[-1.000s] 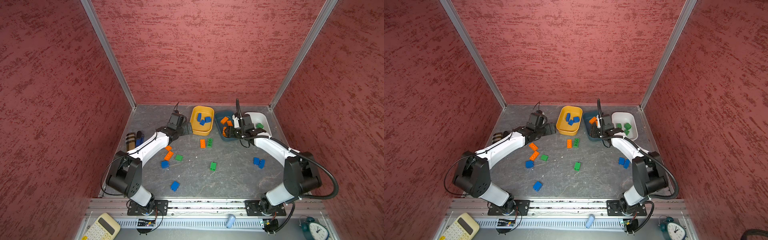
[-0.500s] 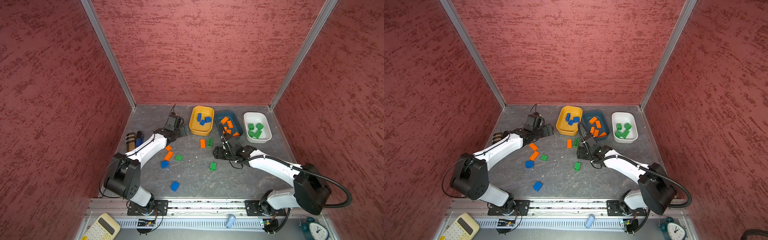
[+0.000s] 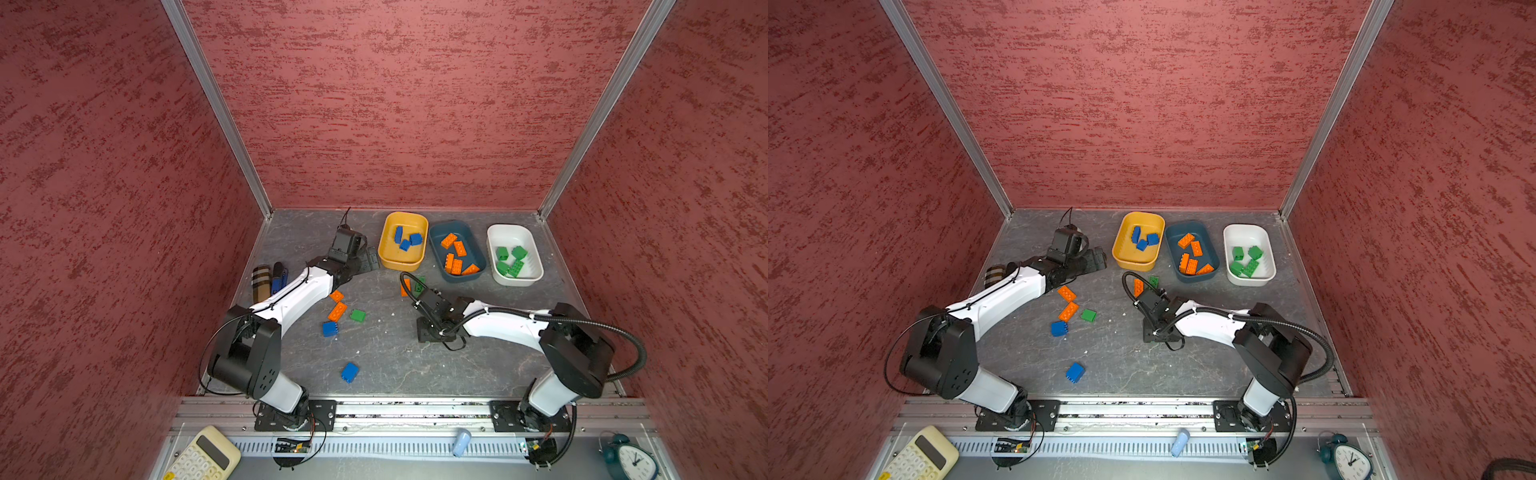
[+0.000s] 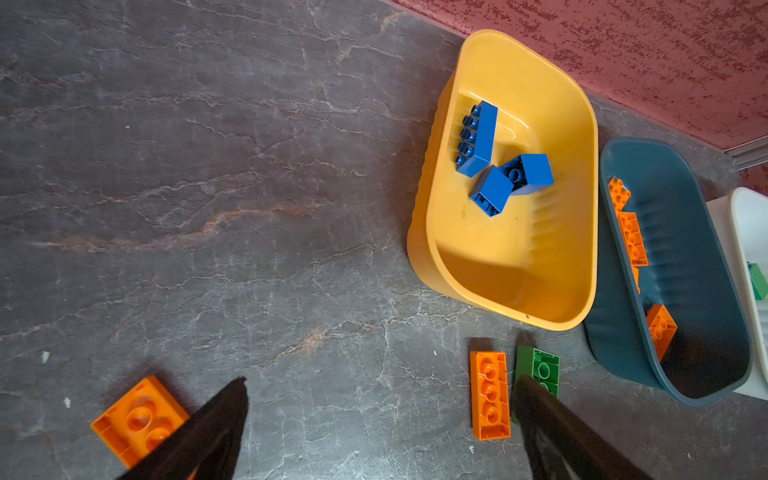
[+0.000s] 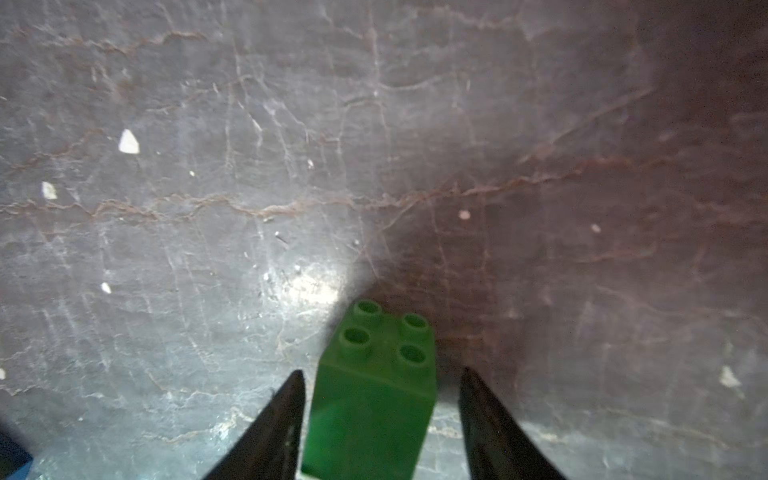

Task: Sort the legos into containers by color
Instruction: 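Grasp a small green brick with the right gripper while left moves nearer the robot, then drop the green brick into the white tub with right while left lowers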

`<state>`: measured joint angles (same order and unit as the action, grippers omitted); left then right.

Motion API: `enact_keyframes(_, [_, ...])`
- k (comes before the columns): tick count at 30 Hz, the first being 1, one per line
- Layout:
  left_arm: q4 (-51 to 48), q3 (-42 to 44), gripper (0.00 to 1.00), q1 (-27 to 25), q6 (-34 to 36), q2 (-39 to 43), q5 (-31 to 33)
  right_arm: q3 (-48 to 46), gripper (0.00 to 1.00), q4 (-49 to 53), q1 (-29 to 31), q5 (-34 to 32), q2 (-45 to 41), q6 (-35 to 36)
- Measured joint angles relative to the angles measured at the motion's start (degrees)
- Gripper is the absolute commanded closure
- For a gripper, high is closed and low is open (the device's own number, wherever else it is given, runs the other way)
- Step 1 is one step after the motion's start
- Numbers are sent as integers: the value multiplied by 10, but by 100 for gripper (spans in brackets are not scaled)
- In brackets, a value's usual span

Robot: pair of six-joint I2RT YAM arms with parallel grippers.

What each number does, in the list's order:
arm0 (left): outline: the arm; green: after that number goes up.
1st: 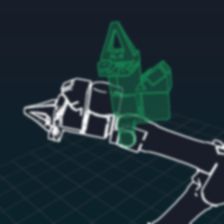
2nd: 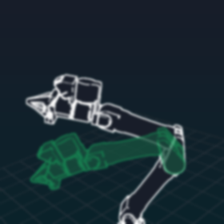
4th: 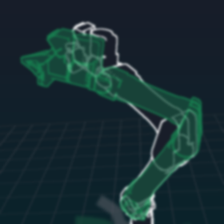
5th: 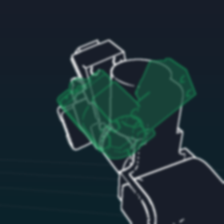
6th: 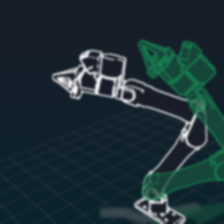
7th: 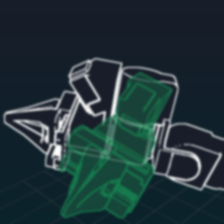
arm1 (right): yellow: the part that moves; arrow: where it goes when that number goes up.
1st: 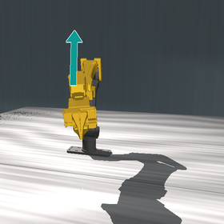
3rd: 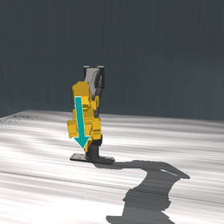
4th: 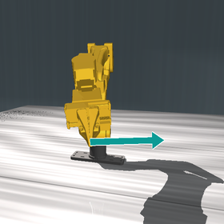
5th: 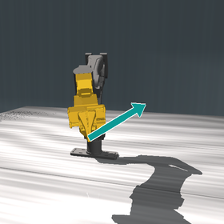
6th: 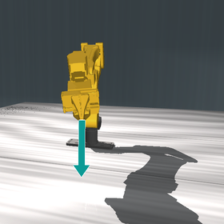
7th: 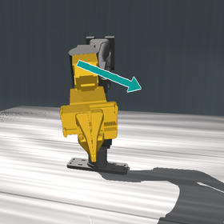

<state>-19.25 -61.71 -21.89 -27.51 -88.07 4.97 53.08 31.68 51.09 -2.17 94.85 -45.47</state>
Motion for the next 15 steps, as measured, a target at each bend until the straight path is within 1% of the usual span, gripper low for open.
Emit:
enact_keyframes(6, [0, 0, 1, 4, -2, 0, 1, 0, 71, 1, 2, -7, 2, 5])
enact_keyframes(11, [0, 0, 1, 4, -3, 0, 4, 0, 76, -2, -2, -20, -3, 31])
enact_keyframes(15, [-1, 0, 1, 4, -6, 0, 7, -12, 78, -22, -34, -24, -51, 60])
